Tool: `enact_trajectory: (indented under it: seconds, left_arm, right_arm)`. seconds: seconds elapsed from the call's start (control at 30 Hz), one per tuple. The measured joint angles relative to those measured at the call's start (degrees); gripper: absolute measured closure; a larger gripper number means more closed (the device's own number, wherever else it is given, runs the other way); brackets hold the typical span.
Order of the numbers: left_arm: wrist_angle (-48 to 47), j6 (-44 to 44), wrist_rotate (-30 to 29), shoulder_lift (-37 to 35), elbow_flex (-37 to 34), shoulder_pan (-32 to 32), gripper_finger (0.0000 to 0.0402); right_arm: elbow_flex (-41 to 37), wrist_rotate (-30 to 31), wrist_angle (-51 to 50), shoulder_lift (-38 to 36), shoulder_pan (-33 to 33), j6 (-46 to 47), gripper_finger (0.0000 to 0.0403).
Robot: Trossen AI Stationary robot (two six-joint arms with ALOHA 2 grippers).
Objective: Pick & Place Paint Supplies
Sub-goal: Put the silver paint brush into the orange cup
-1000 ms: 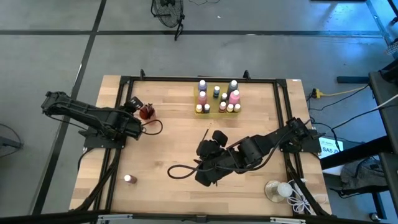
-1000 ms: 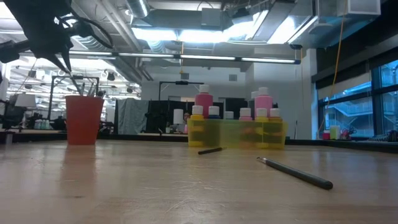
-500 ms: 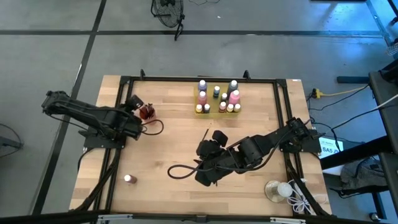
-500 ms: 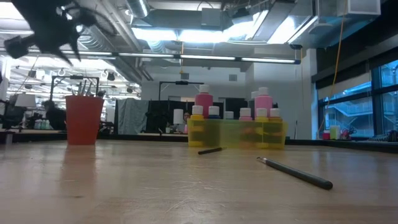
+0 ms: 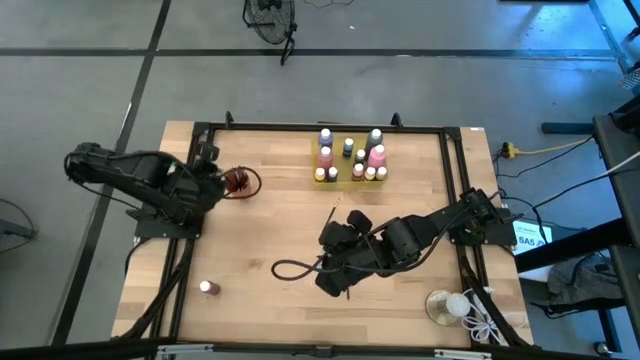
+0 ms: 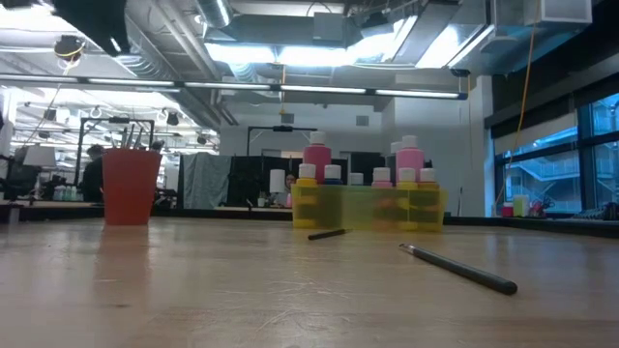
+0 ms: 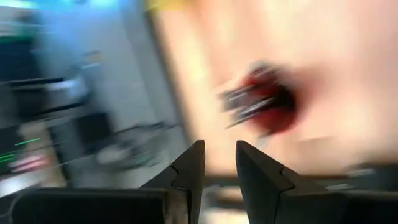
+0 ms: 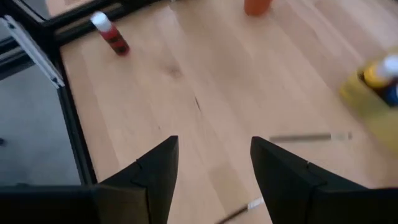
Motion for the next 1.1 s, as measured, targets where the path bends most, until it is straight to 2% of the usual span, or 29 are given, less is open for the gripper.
enact_trajectory:
  seconds: [0.13,0.27,0.33,0.43,0.6,0.67,0.8,0.97,1.1]
  left_arm:
    - [4.6,-5.6,11.9,-0.1,1.2,-0.1,0.0315]
    - [15.6,-10.7,28.0,-1.0,0.9,-1.5,0.0302]
    - [21.8,-10.4,30.7,-1.2,0.8,-2.8,0.0289]
    - [30.9,-10.7,29.0,-1.9,0.8,-5.7,0.0269]
    - [43.6,-16.1,19.9,-1.9,0.8,-8.6,0.0244]
    - [46.5,-18.5,19.8,-1.9,0.8,-9.4,0.0239]
    - [47.8,-23.4,19.8,-1.8,0.8,-10.9,0.0235]
    - [48.7,-28.9,18.7,-1.8,0.8,-15.0,0.0235]
    - [50.1,-36.8,15.8,-1.9,0.8,-19.9,0.0235]
  right_arm:
    - [0.0,-2.9,-5.8,0.0,-0.6,8.8,0.0199]
    - [0.0,-5.9,-14.4,0.0,-1.5,21.3,0.0199]
    - [0.0,-7.1,-17.3,0.0,-1.8,25.1,0.0199]
    - [0.0,-8.0,-18.2,0.0,-2.0,28.5,0.0199]
    - [0.0,-11.8,-18.2,0.4,-2.8,30.2,0.0199]
    - [-0.2,-14.2,-18.2,1.3,-3.0,30.2,0.0199]
    - [-2.2,-17.6,-18.0,2.6,-3.6,30.2,0.0199]
    - [-5.3,-18.3,-15.9,2.7,-3.6,30.7,0.0199]
    - [-5.4,-18.0,-14.8,2.7,-3.3,30.1,0.0199]
